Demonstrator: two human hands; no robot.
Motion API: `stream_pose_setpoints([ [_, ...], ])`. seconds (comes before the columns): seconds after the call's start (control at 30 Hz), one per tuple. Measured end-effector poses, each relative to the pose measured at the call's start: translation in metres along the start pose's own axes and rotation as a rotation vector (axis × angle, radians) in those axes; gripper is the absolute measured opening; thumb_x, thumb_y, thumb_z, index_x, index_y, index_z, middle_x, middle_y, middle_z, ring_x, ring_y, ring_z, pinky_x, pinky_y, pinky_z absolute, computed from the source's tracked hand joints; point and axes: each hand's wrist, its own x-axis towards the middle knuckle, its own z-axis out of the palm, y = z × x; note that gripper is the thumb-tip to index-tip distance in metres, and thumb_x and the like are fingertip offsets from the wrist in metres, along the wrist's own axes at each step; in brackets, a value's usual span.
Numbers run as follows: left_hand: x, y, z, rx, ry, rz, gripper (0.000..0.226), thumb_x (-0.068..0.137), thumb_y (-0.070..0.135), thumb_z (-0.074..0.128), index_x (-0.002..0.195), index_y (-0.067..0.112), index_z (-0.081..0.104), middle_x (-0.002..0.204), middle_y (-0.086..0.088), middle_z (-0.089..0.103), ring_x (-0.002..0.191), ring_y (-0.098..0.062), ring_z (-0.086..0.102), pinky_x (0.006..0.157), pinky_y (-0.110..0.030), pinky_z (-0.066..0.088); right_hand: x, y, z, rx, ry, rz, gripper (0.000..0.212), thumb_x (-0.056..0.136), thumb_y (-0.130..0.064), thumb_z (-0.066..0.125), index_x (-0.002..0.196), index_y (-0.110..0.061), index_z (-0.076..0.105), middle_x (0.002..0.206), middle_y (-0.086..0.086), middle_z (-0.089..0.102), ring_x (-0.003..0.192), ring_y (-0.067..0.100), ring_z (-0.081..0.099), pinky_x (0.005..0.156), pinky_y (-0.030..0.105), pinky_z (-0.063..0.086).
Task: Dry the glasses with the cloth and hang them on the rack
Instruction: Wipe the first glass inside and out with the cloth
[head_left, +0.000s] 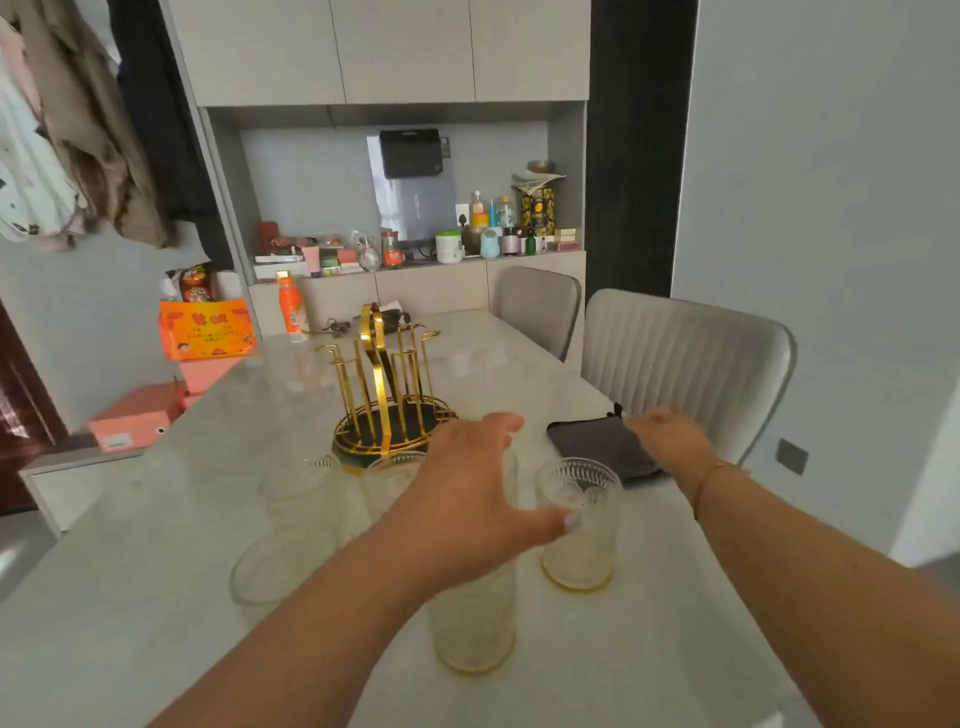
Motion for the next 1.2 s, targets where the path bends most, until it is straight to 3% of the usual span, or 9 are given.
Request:
stream_pose_setpoints([
  [0.17, 0.040, 0.007, 0.014, 0.276, -0.182, 0.023, 0.107, 0.069, 0.065, 0.073, 0.152, 0.028, 0.017, 0.152, 0.000, 0.033, 0.144, -0.020, 0.017, 0.116, -0.040, 0.023, 0.013, 0.004, 0.016, -0.288, -0.006, 0.067, 0.062, 0.087, -0.057, 0.051, 0.121, -0.005, 0.058, 0.123, 0.016, 0.061, 0.115, 0.033, 0.056, 0.091, 0.033, 0.044],
  [0.33, 0.060, 0.014, 0.030, 0.455, -0.278, 0.049, 0.106, 0.069, 0.067, 0.072, 0.150, 0.020, 0.023, 0.146, -0.009, 0.039, 0.137, -0.029, 0.026, 0.109, -0.043, 0.025, 0.033, 0.006, 0.029, -0.474, -0.160, 0.127, 0.097, 0.062, -0.066, 0.068, 0.138, -0.009, 0.046, 0.138, 0.014, 0.051, 0.124, 0.033, 0.051, 0.103, 0.041, 0.044],
  [0.43, 0.068, 0.014, 0.040, 0.502, -0.304, 0.049, 0.104, 0.067, 0.070, 0.073, 0.145, 0.017, 0.030, 0.138, -0.010, 0.047, 0.131, -0.029, 0.032, 0.105, -0.044, 0.027, 0.023, -0.009, 0.022, -0.323, -0.158, 0.126, 0.061, 0.087, -0.036, 0.065, 0.135, -0.003, 0.048, 0.139, 0.013, 0.051, 0.127, 0.031, 0.050, 0.103, 0.036, 0.043],
  [0.57, 0.076, 0.011, 0.049, 0.562, -0.297, 0.089, 0.089, 0.066, 0.073, 0.070, 0.129, 0.015, 0.047, 0.122, -0.005, 0.057, 0.120, -0.027, 0.040, 0.087, -0.042, 0.027, 0.021, -0.006, 0.016, 0.306, -0.139, 0.232, 0.037, 0.080, -0.006, 0.067, 0.114, 0.002, 0.057, 0.121, 0.025, 0.059, 0.112, 0.041, 0.057, 0.094, 0.049, 0.050],
  [0.73, 0.077, 0.010, 0.049, 0.433, -0.223, 0.084, 0.091, 0.060, 0.069, 0.077, 0.130, 0.018, 0.050, 0.116, 0.001, 0.062, 0.118, -0.024, 0.044, 0.089, -0.040, 0.032, -0.005, 0.001, -0.006, 0.874, -0.078, 0.199, 0.045, 0.085, -0.003, 0.061, 0.129, 0.000, 0.048, 0.108, 0.021, 0.062, 0.094, 0.033, 0.060, 0.067, 0.037, 0.051],
  [0.87, 0.070, 0.016, 0.031, 0.143, -0.105, 0.028, 0.094, 0.060, 0.055, 0.085, 0.138, 0.022, 0.044, 0.125, 0.003, 0.056, 0.115, -0.019, 0.053, 0.098, -0.039, 0.043, -0.043, -0.001, -0.031, 1.220, -0.034, 0.134, 0.029, 0.091, -0.005, 0.057, 0.119, -0.006, 0.053, 0.096, 0.013, 0.062, 0.085, 0.024, 0.062, 0.066, 0.036, 0.054],
  [0.93, 0.068, 0.018, 0.016, -0.020, -0.053, 0.014, 0.093, 0.060, 0.047, 0.088, 0.138, 0.023, 0.043, 0.122, 0.004, 0.056, 0.111, -0.017, 0.056, 0.092, -0.035, 0.049, -0.067, -0.004, -0.042, 1.294, -0.015, 0.084, 0.022, 0.092, -0.005, 0.055, 0.114, -0.008, 0.055, 0.094, 0.011, 0.063, 0.081, 0.022, 0.062, 0.059, 0.031, 0.052],
  [1.07, 0.061, 0.024, -0.015, -0.234, 0.060, 0.010, 0.074, 0.062, 0.042, 0.089, 0.122, 0.028, 0.047, 0.105, 0.014, 0.052, 0.104, -0.012, 0.059, 0.086, -0.036, 0.055, -0.117, -0.010, -0.050, 1.355, -0.043, -0.058, 0.034, 0.092, -0.003, 0.052, 0.126, -0.007, 0.056, 0.108, 0.012, 0.067, 0.093, 0.025, 0.065, 0.069, 0.035, 0.052],
  [1.2, 0.044, 0.026, -0.035, -0.368, 0.181, 0.019, 0.064, 0.062, 0.039, 0.089, 0.114, 0.030, 0.051, 0.096, 0.020, 0.054, 0.092, 0.000, 0.056, 0.073, -0.019, 0.048, -0.167, -0.024, -0.041, 1.454, -0.116, -0.131, 0.037, 0.092, -0.006, 0.052, 0.128, -0.017, 0.056, 0.110, 0.009, 0.070, 0.097, 0.026, 0.065, 0.065, 0.030, 0.052],
])
